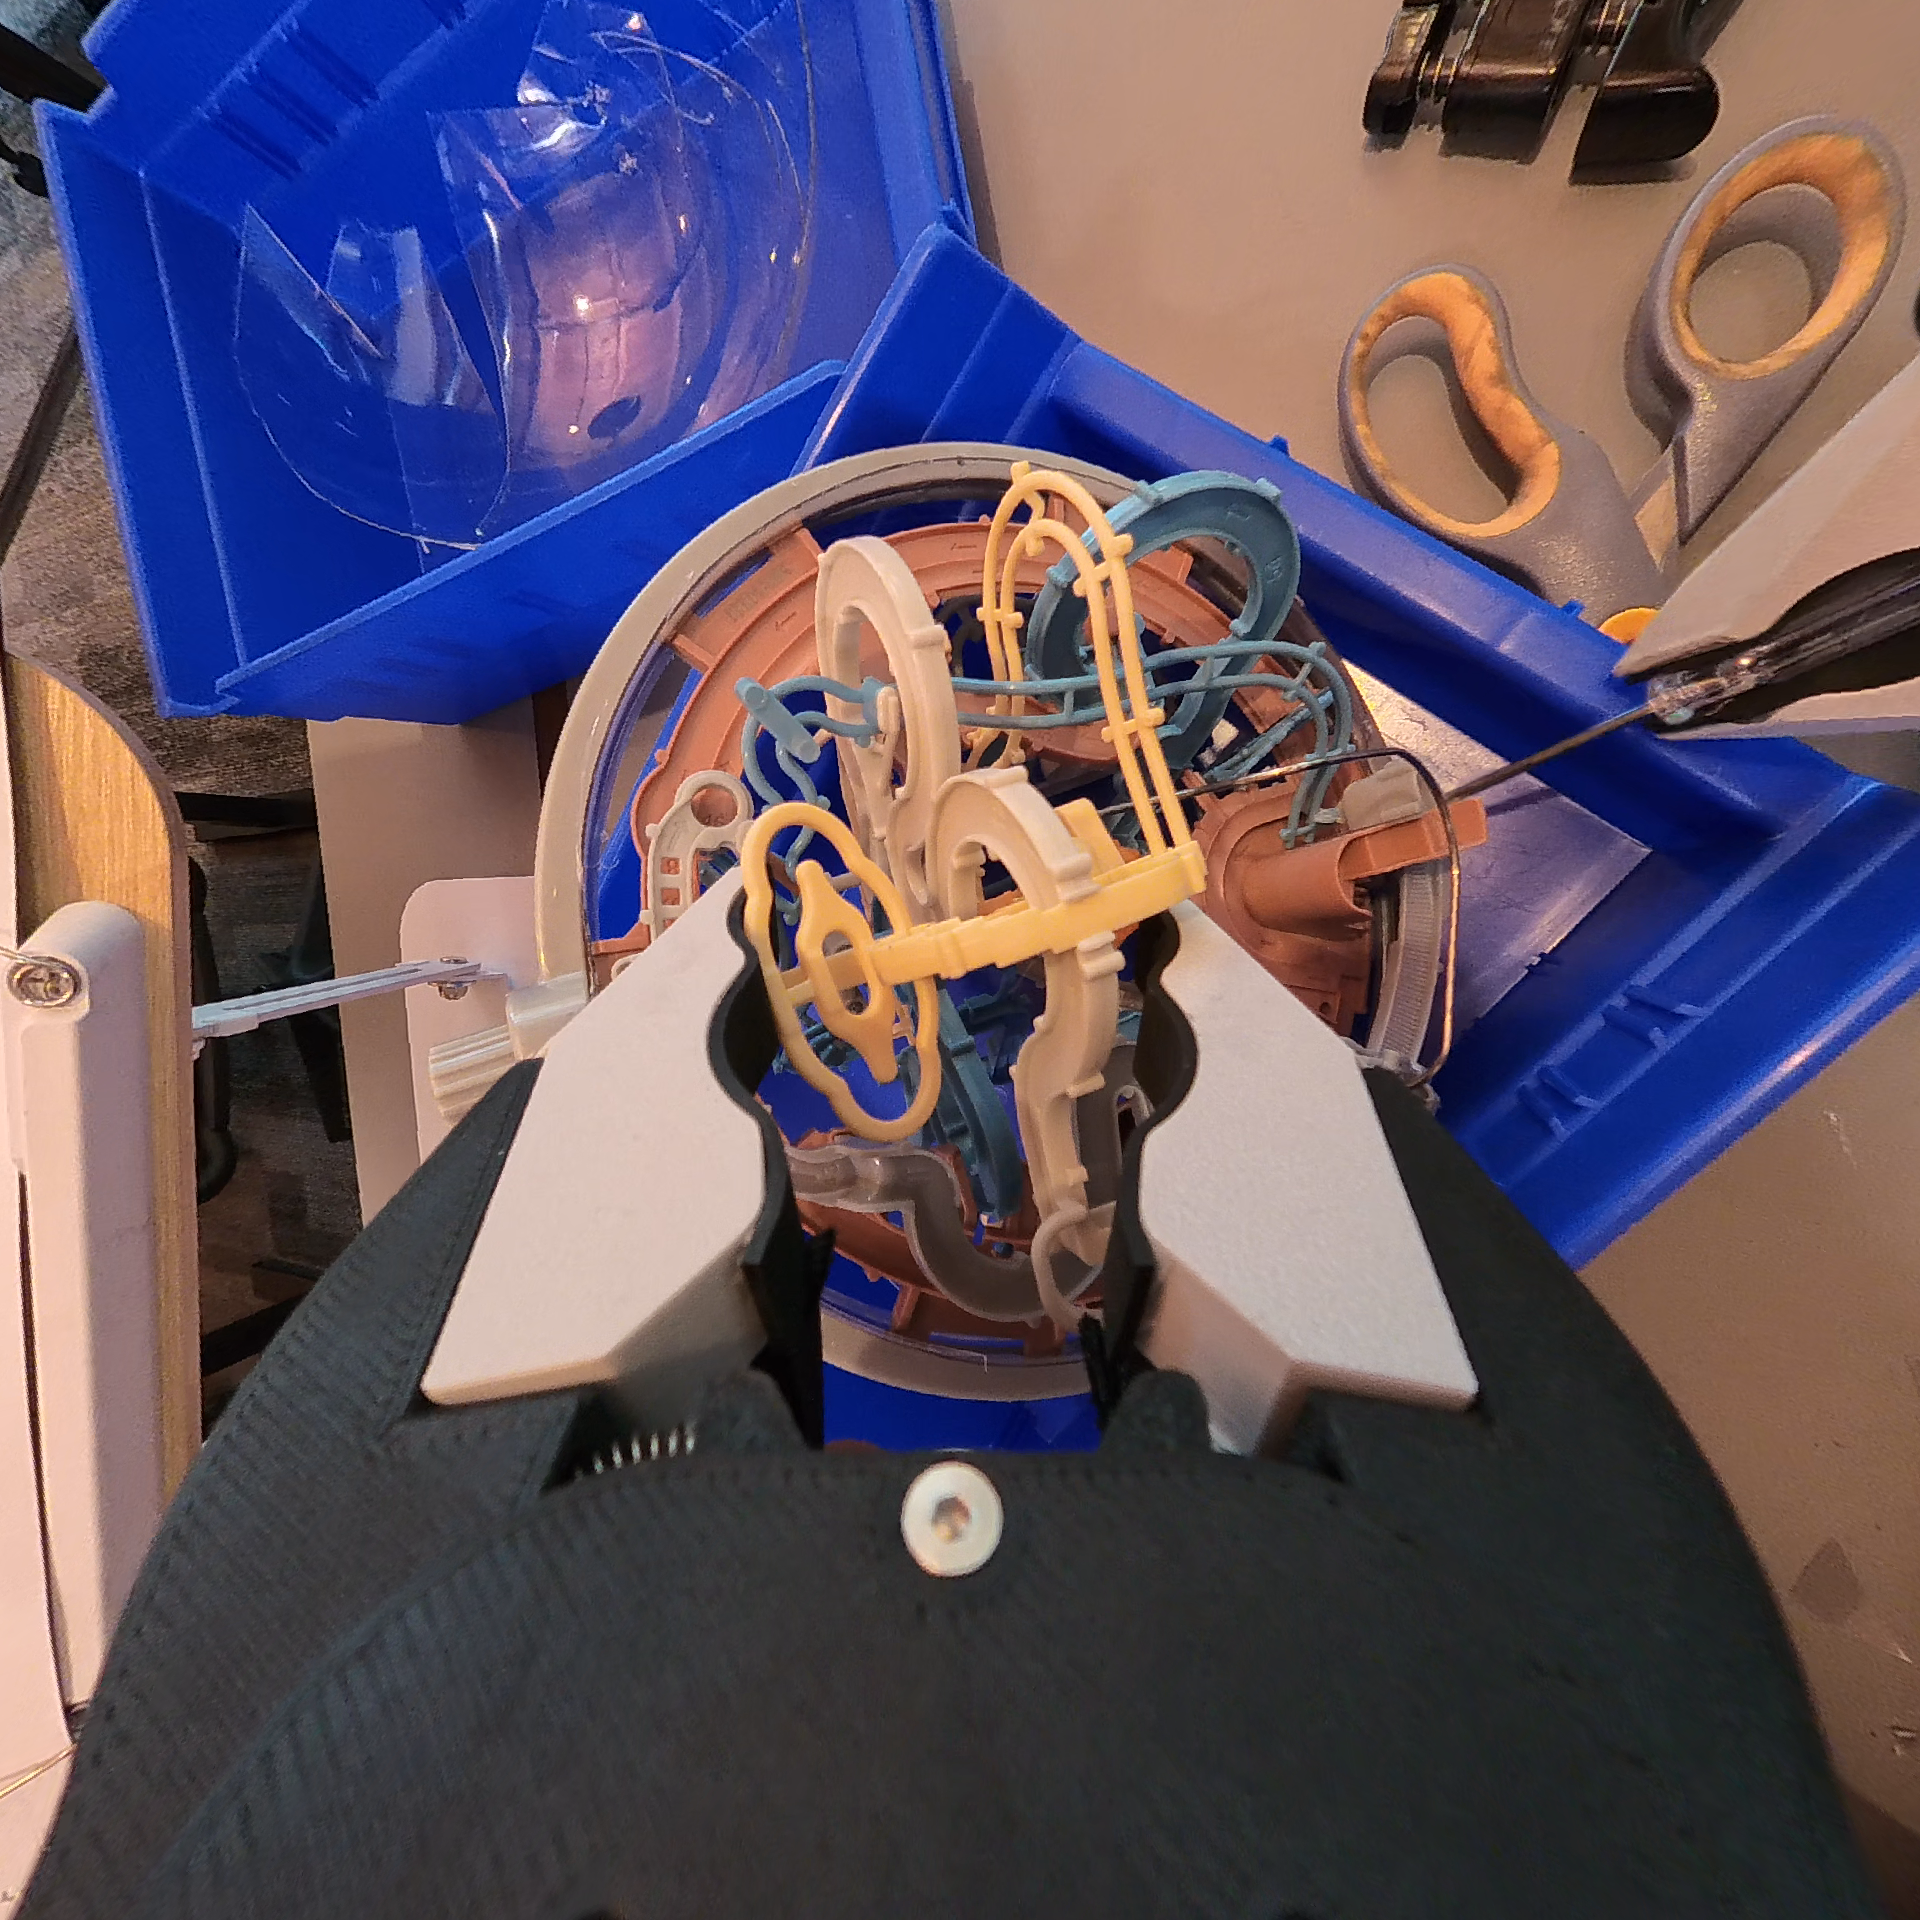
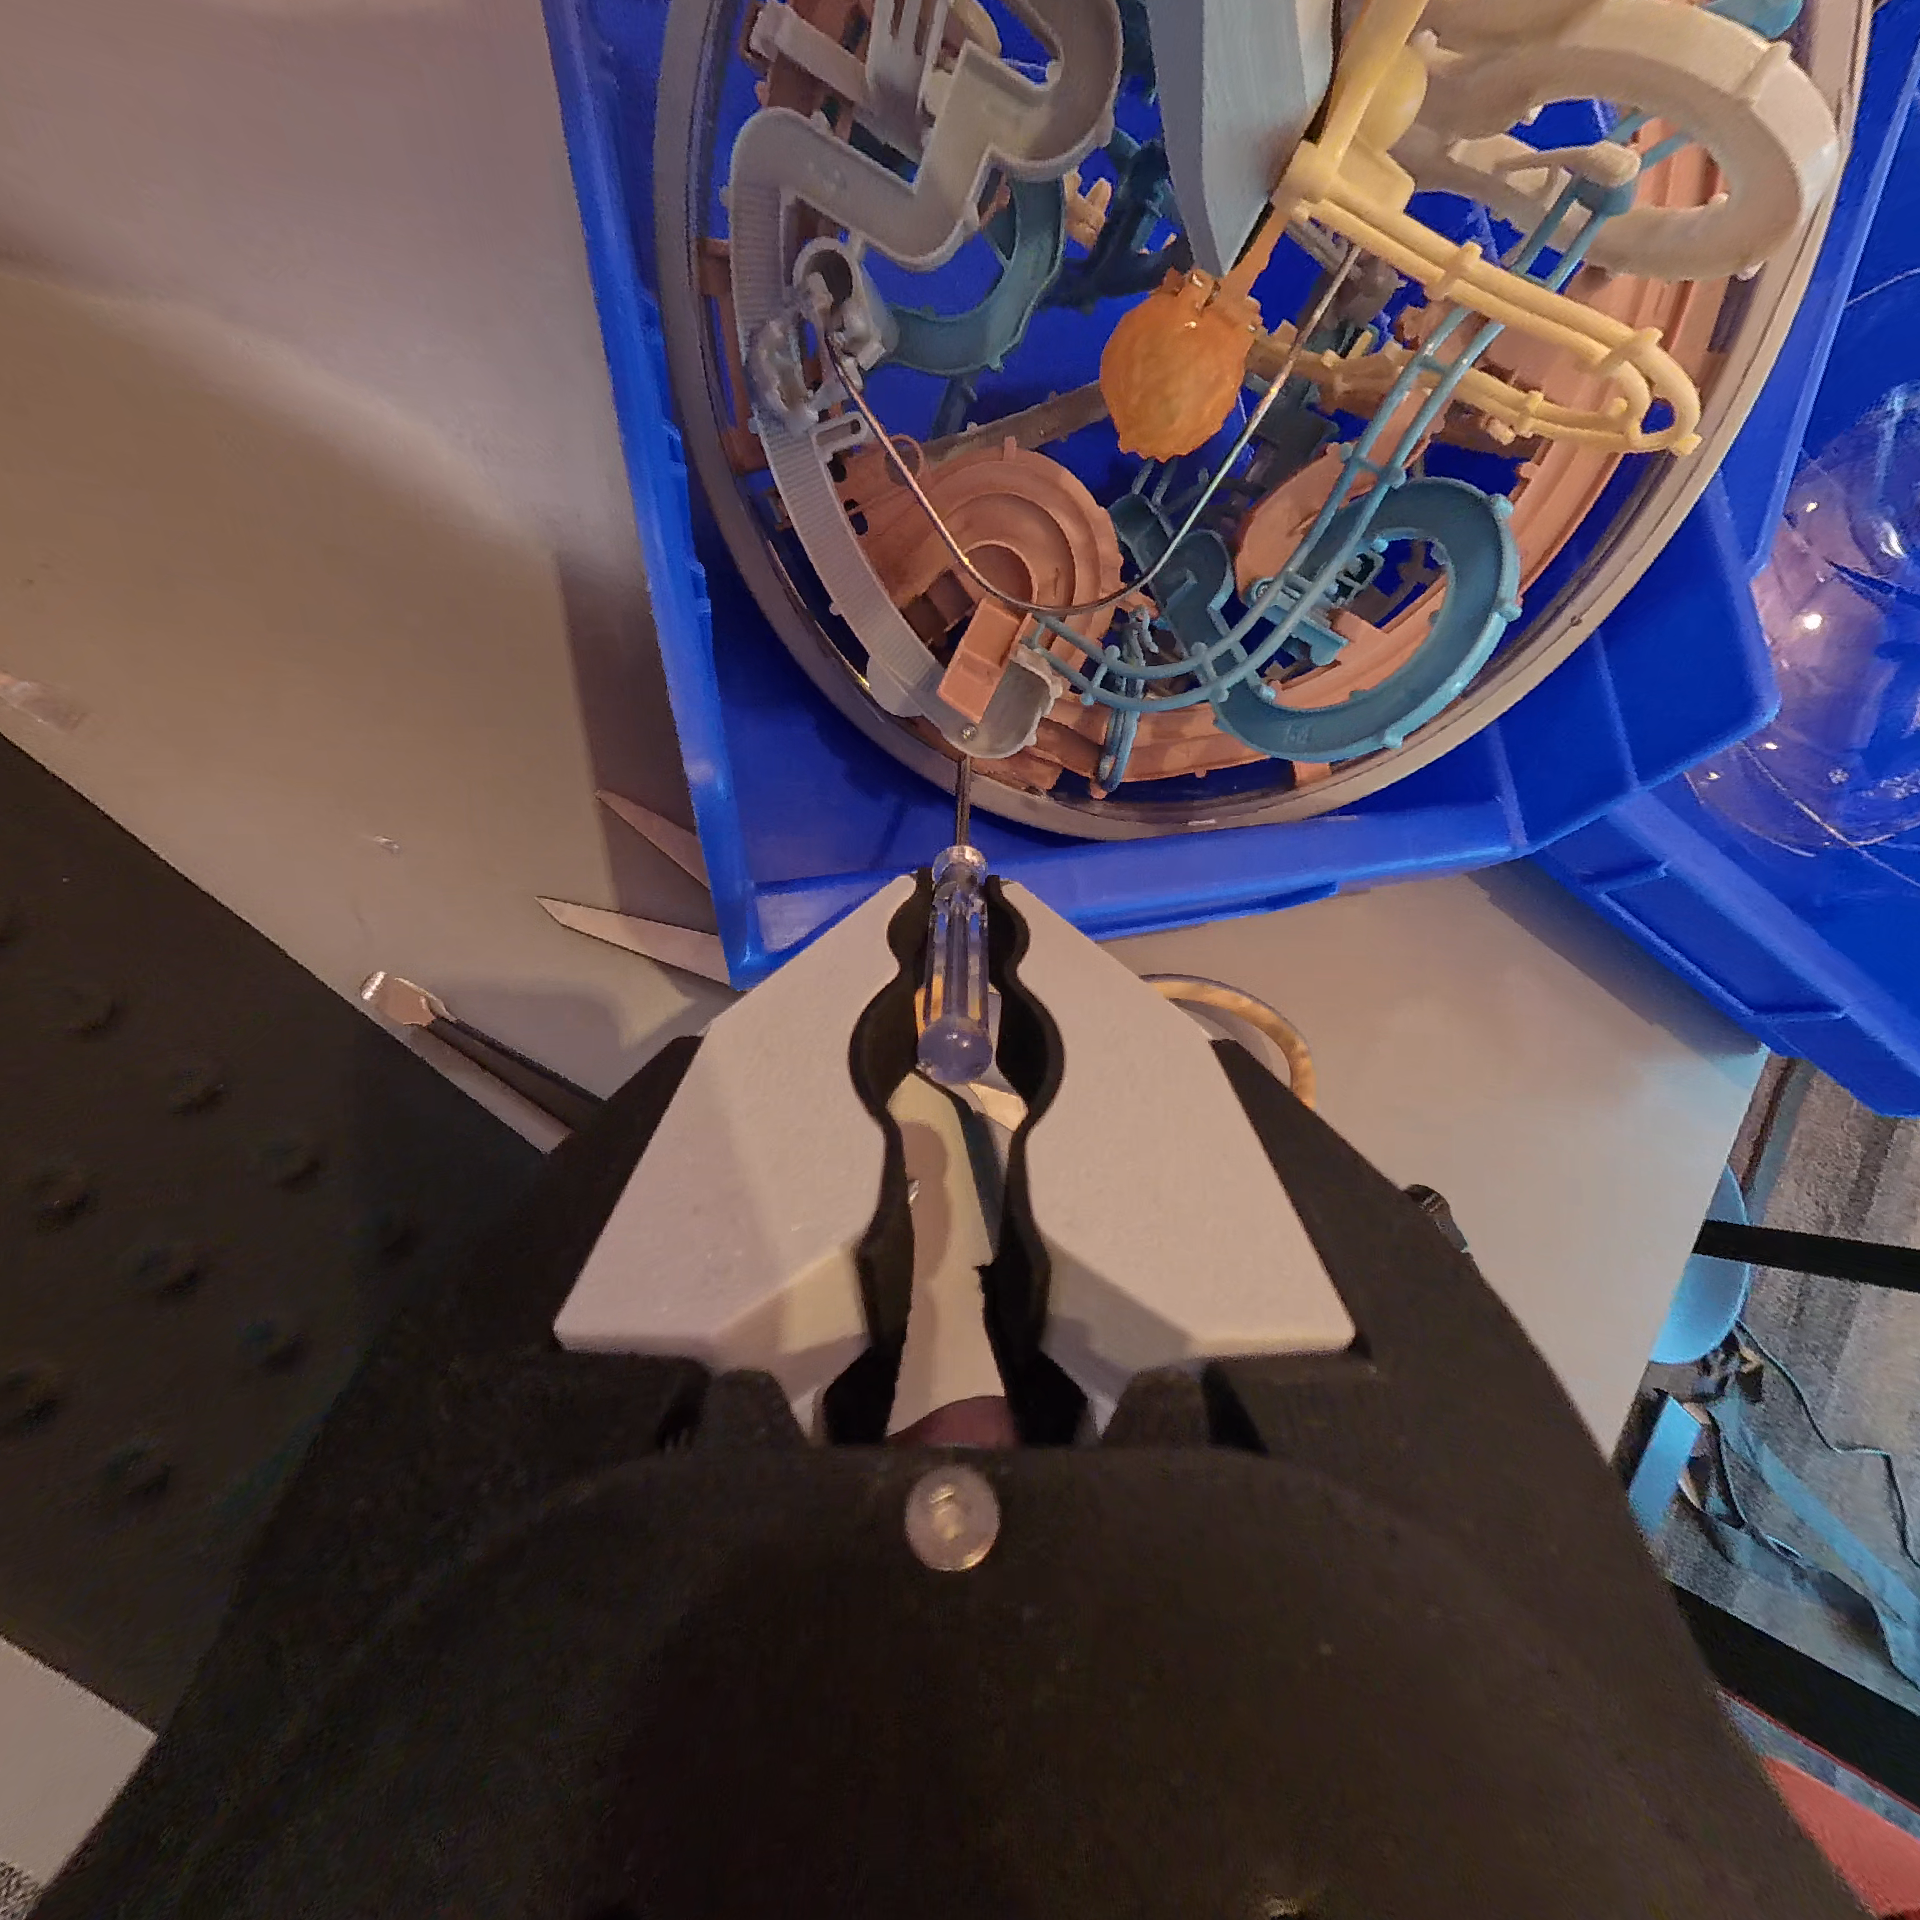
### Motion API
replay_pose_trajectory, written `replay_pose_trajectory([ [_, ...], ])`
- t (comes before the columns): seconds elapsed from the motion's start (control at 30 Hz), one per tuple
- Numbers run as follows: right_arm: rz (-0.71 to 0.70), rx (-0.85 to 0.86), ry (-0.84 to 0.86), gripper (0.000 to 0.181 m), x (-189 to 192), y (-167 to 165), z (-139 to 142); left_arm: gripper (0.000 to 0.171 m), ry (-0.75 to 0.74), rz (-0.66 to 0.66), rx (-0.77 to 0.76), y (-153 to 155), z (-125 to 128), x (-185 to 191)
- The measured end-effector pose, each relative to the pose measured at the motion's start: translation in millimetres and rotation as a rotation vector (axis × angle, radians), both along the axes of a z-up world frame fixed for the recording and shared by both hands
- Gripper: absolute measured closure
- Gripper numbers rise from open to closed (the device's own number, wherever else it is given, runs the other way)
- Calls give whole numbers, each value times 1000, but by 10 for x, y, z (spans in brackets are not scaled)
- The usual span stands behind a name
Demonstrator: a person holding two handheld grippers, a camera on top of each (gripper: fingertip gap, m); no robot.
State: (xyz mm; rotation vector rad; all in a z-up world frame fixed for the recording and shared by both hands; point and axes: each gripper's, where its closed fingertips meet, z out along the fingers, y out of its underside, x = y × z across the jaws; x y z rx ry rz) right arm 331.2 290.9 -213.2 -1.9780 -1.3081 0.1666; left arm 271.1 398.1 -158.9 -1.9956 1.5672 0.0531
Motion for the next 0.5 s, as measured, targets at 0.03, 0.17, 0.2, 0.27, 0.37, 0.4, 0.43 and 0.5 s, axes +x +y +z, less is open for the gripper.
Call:
replay_pose_trajectory([
  [0.03,-1,-2,7,175,10,5,-1,104,0,0,0,0,-1,0],
  [0.17,-8,-3,25,175,36,22,18,104,0,1,0,-1,-1,1],
  [0.2,-10,-7,29,175,38,33,15,104,1,1,0,-2,-1,2],
  [0.27,-11,-5,25,175,37,65,13,104,1,1,1,-2,-1,1],
  [0.37,-8,-12,32,175,23,92,-8,104,0,1,0,-2,-1,2],
  [0.4,-8,-16,33,175,22,98,-16,104,0,-1,1,-1,-3,2],
  [0.43,-6,-15,32,175,28,107,-19,104,-2,-1,0,0,-1,3],
  [0.5,-9,-17,32,175,41,121,-24,104,-1,-1,0,-1,-2,4],
])
